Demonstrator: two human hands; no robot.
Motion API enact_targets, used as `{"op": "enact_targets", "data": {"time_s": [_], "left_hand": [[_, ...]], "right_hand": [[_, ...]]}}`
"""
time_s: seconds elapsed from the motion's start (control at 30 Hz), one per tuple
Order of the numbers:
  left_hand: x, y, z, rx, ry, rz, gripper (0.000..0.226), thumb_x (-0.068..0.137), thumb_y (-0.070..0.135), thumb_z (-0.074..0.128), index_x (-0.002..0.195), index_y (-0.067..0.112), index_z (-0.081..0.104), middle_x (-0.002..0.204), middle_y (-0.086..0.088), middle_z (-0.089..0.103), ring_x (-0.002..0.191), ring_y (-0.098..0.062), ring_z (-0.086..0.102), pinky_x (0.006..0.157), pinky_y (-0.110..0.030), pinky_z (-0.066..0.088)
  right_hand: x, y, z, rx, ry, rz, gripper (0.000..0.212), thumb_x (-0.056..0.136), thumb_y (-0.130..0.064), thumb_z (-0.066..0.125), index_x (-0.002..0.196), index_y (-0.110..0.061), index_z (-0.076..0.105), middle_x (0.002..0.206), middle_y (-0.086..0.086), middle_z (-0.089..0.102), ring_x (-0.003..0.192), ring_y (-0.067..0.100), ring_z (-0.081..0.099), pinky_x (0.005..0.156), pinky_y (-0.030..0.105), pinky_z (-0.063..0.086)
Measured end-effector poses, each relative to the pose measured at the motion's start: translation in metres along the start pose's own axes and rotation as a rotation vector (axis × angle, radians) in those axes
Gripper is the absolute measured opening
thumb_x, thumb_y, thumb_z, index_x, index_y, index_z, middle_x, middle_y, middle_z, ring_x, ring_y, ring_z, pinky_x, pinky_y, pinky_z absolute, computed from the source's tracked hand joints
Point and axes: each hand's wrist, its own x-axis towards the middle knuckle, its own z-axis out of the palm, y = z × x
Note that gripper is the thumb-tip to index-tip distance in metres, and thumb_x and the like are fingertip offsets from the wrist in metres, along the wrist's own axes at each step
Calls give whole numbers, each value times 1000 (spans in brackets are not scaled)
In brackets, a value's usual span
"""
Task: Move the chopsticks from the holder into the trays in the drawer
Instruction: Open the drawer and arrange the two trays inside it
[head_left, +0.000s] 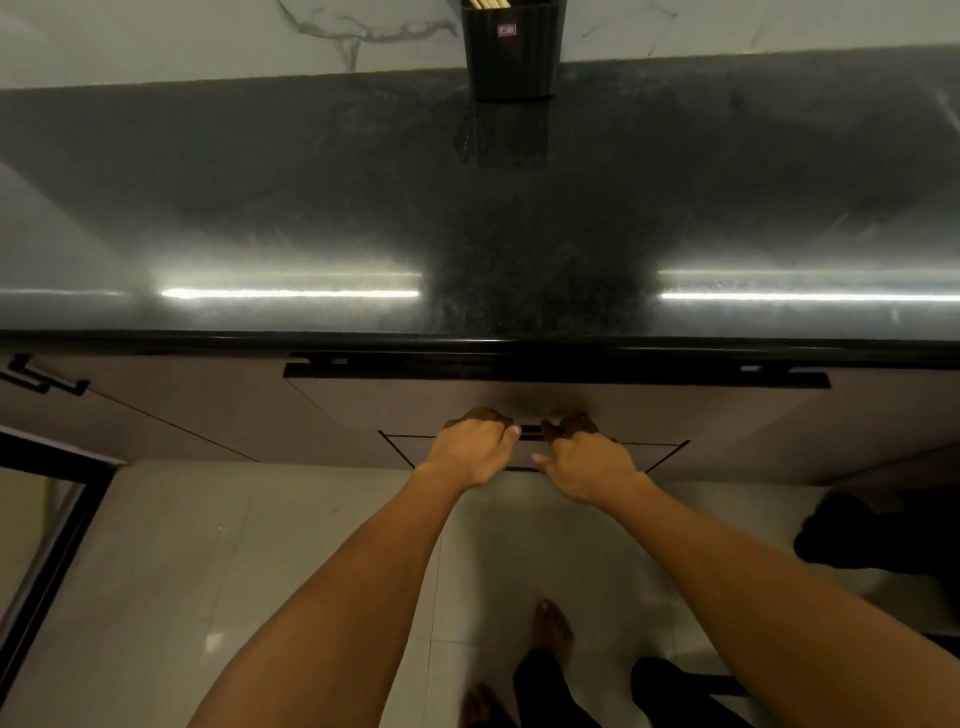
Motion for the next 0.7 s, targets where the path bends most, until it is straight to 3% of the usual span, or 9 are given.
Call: {"op": "enact_targets", "data": {"time_s": [0.13,0.3,0.4,0.63,0.7], "left_hand": [[-36,0,12,13,27,22,43,100,40,27,89,17,62,99,-7,62,90,-24,60,83,-39,47],[-87,8,29,-24,-42,16,48,100,41,27,95,12,65,108,-14,65,99,-28,60,94,-43,46],[-120,13,37,-21,-119,4,52,100,43,25,94,11,65,105,-16,67,99,-30,61,96,-44,45],[-175,22,64,19,-269,-45,78,94,63,10,121,12,63,123,-18,63,115,-33,56,103,-48,41],[-189,24,71,14,-300,-53,82,92,66,7,123,13,62,125,-18,62,116,-32,56,103,-47,41]], "right_hand": [[-26,-5,25,-21,-14,-9,70,94,-62,25,152,-26,10,160,7,13,147,28,10,113,52,27],[-71,-14,60,-18,-45,2,72,93,-62,26,152,-26,5,162,3,4,148,24,-4,115,54,21],[-102,-22,80,1,-74,17,73,93,-62,26,153,-25,3,162,5,1,149,24,-3,116,53,21],[-160,-37,118,-48,-121,27,71,94,-60,27,153,-28,2,162,4,4,149,24,1,114,50,25],[-172,-40,125,-52,-135,30,70,94,-60,27,152,-29,5,162,4,7,148,25,10,114,49,28]]}}
